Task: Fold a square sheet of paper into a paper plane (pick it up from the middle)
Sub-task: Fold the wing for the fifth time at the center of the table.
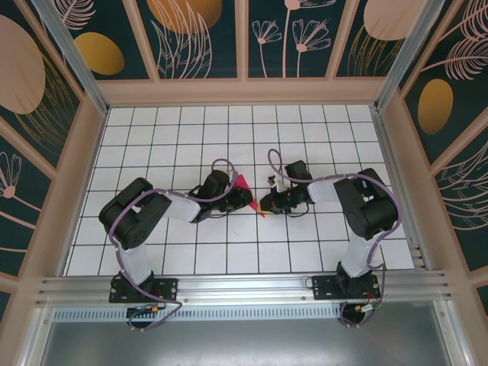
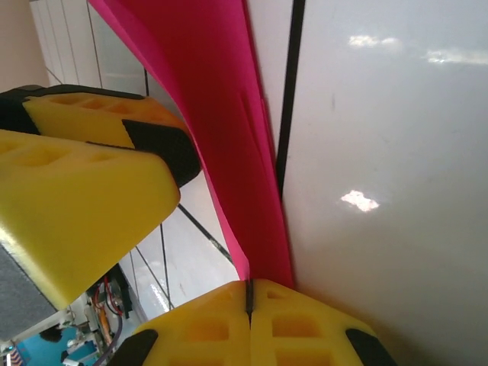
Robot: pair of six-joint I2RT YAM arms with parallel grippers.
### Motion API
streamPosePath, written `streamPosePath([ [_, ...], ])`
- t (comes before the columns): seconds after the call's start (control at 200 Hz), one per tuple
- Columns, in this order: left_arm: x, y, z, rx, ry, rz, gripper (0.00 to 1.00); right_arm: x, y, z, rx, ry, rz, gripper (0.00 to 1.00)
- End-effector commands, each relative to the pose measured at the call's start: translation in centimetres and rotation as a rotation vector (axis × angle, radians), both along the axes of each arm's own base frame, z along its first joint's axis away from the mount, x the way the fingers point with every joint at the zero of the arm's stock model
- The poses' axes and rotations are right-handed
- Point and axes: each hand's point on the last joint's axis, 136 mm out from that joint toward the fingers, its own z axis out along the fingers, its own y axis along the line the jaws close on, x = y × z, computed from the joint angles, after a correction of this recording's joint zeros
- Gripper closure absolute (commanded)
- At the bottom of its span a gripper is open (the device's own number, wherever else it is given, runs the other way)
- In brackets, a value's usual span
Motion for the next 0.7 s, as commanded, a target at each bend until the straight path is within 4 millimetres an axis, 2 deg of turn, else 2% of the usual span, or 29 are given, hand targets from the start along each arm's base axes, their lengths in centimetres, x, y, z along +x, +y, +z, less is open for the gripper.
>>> streamPosePath([
  [0.0,-0.2,-0.3,-0.5,-0.009,-0.001,-0.007,0.75,-0.4,0.1,-0.1,0.029,0.053,-0.005,1.0],
  [0.345,-0.4,1.9,-4.4,0.149,0.114,0.079,0.8,0.0,-0.4,-0.9,-0.002,0.079,-0.033,1.0],
  [0.385,-0.4,2.4,-5.1,0.182,0.136,0.097,0.81,0.1,-0.5,-0.9,-0.009,0.075,-0.038,0.97],
  [0.54,-0.6,3.8,-7.1,0.284,0.211,0.155,0.83,1.0,-1.2,0.8,-0.043,-0.022,-0.065,0.86],
  [0.626,-0.7,4.1,-7.5,0.308,0.232,0.169,0.83,1.5,-1.8,1.8,-0.081,-0.102,-0.073,0.85],
  [0.696,-0.6,4.4,-7.7,0.328,0.239,0.176,0.83,1.3,-1.8,2.3,-0.099,-0.161,-0.048,0.88],
])
